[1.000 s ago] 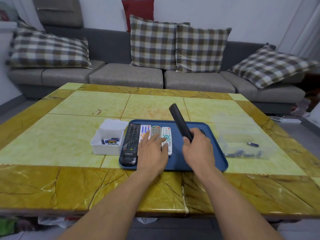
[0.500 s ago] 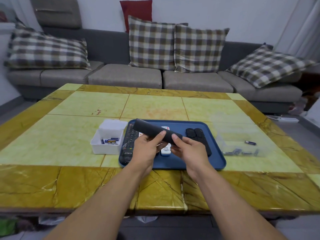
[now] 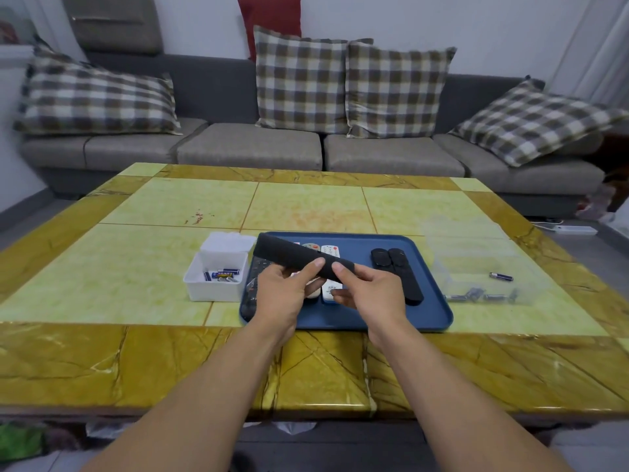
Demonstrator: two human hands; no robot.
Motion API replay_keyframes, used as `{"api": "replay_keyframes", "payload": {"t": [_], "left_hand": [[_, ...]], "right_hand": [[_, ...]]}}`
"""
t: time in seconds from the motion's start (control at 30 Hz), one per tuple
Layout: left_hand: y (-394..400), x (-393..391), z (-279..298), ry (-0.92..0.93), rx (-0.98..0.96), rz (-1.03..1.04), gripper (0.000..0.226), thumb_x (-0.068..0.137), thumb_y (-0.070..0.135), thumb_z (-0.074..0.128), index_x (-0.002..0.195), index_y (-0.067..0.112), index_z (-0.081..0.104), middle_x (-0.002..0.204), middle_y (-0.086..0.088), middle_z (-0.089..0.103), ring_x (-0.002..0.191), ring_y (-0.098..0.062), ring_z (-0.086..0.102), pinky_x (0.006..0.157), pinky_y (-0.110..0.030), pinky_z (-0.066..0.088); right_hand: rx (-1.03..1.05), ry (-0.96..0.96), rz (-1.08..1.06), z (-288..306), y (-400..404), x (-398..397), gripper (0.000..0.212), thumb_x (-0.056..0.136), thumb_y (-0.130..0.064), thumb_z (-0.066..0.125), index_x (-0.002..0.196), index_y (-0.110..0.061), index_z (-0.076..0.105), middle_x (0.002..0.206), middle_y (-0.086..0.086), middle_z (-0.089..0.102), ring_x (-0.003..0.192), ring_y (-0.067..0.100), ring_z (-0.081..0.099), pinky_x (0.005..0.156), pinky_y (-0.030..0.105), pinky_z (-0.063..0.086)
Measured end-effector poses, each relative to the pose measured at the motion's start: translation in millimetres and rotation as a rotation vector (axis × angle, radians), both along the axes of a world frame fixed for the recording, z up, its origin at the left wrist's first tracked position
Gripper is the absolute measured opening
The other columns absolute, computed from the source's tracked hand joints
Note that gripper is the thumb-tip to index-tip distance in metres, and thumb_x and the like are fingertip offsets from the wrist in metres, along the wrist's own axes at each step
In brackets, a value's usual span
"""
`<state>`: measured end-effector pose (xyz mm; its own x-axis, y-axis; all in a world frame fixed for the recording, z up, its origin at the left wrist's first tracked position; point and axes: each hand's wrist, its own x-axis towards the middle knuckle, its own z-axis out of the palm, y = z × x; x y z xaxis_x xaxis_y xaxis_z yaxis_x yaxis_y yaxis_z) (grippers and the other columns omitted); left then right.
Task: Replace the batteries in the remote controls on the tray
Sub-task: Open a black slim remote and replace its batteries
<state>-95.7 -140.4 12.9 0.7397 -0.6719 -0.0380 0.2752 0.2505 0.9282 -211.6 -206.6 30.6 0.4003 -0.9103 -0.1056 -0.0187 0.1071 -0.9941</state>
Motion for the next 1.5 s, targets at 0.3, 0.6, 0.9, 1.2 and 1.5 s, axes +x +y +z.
{"api": "replay_keyframes", "payload": {"t": [0.3, 0.6, 0.9, 1.2, 1.5], "left_hand": [[-7, 12, -1, 0.089, -0.024, 0.216, 0.016, 0.099, 0.020, 0.062, 0.110, 0.008, 0.065, 0.110, -0.013, 0.073, 0.102, -0.024, 0.072, 0.080, -0.035, 0.062], [-1, 16, 4, 0.247, 0.041, -0.005, 0.021, 0.103, 0.036, 0.054, 0.111, 0.019, 0.061, 0.093, -0.008, 0.073, 0.085, -0.027, 0.072, 0.068, -0.044, 0.061], [0, 4, 14, 0.362, 0.025, -0.181, 0.051, 0.102, 0.045, 0.051, 0.114, -0.004, 0.061, 0.089, -0.015, 0.062, 0.075, -0.024, 0.064, 0.073, -0.042, 0.062], [1, 2, 11, 0.422, 0.006, -0.360, 0.063, 0.102, 0.050, 0.046, 0.126, -0.006, 0.061, 0.107, -0.016, 0.068, 0.095, -0.028, 0.069, 0.094, -0.040, 0.057], [5, 4, 13, 0.435, -0.007, -0.397, 0.057, 0.105, 0.047, 0.039, 0.127, 0.000, 0.062, 0.097, -0.010, 0.069, 0.078, -0.017, 0.070, 0.061, -0.024, 0.056]], "right_hand": [[-0.103, -0.008, -0.098, 6, -12, -12, 0.009, 0.082, -0.027, 0.081, 0.087, -0.025, 0.074, 0.073, -0.002, 0.076, 0.066, 0.015, 0.073, 0.066, 0.026, 0.061], [-0.364, 0.940, -0.020, -13, -55, -62, 0.029, 0.073, -0.055, 0.081, 0.082, -0.033, 0.065, 0.089, -0.013, 0.066, 0.085, 0.014, 0.062, 0.076, 0.037, 0.055], [-0.541, 1.004, -0.108, -1, -46, -60, 0.017, 0.080, -0.053, 0.075, 0.087, -0.038, 0.068, 0.091, -0.015, 0.071, 0.081, 0.012, 0.065, 0.068, 0.031, 0.054], [-0.946, 0.453, 0.239, 7, 6, -15, 0.021, 0.087, -0.035, 0.074, 0.107, -0.037, 0.076, 0.091, -0.023, 0.060, 0.076, 0.004, 0.060, 0.074, 0.035, 0.053], [-1.065, 0.509, 0.280, 6, 6, -8, 0.020, 0.092, -0.034, 0.069, 0.110, -0.039, 0.074, 0.094, -0.019, 0.058, 0.073, 0.001, 0.049, 0.065, 0.032, 0.049]]}}
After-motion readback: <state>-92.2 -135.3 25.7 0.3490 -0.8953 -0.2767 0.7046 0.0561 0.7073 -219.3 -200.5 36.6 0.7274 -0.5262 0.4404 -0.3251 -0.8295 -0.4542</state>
